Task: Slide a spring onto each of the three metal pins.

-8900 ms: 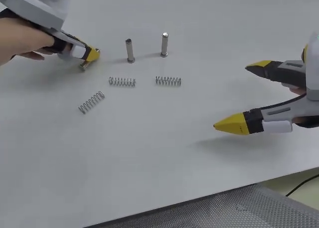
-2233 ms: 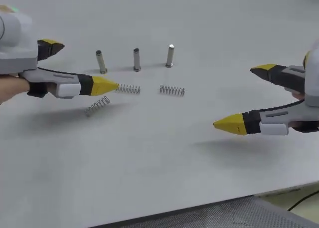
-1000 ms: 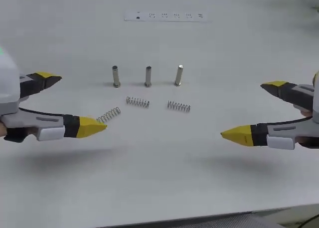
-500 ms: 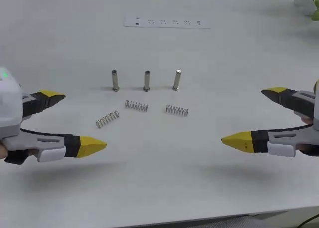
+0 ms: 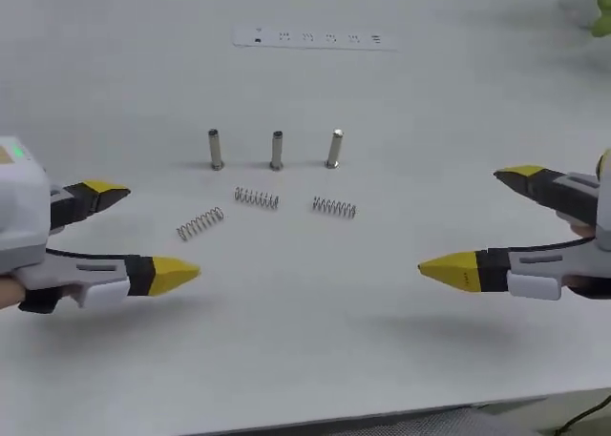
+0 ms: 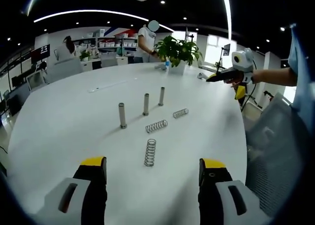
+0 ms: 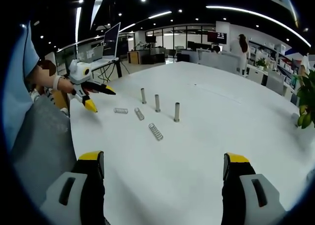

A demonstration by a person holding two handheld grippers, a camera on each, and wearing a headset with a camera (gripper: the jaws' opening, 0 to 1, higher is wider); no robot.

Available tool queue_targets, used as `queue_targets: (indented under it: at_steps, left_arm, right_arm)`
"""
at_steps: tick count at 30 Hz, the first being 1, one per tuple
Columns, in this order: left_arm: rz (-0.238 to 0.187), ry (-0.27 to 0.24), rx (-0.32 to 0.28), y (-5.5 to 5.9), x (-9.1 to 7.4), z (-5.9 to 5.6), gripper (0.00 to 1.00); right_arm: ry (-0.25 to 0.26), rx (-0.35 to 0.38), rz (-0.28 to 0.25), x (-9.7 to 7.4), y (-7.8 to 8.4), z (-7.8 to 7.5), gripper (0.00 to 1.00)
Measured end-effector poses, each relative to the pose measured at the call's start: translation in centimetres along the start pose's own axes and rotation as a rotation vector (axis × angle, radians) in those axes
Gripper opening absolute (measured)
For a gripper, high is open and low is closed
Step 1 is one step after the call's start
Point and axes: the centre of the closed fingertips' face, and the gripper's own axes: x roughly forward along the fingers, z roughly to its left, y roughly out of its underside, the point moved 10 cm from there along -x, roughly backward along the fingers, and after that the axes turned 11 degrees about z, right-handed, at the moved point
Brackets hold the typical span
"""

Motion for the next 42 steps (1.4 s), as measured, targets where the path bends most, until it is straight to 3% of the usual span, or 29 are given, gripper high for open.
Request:
queue_targets:
  at_steps: [9, 18, 28, 42]
  left_arm:
    - [-0.018, -0.036, -0.007, -0.1, 1.5, 0.9, 0.45]
    - [0.021, -0.033, 0.008, 0.4, 2.8, 1.3, 0.27]
    - [0.042, -0.012, 0.032, 0.4, 3.6, 1.1, 0.13]
    - [0.055, 0.012, 0.023, 0.4, 4.2, 1.0, 0.05]
  right_arm:
    - [-0.012, -0.003, 0.010, 0.3, 0.0, -0.1, 1.00]
    - [-0.014, 0.002, 0.016, 0.3, 0.3, -0.2, 1.00]
    - [-0.009, 0.011, 0.020, 0.1, 0.6, -0.2, 1.00]
    - [-0.006, 0.010, 0.021, -0.1, 0.5, -0.3, 1.00]
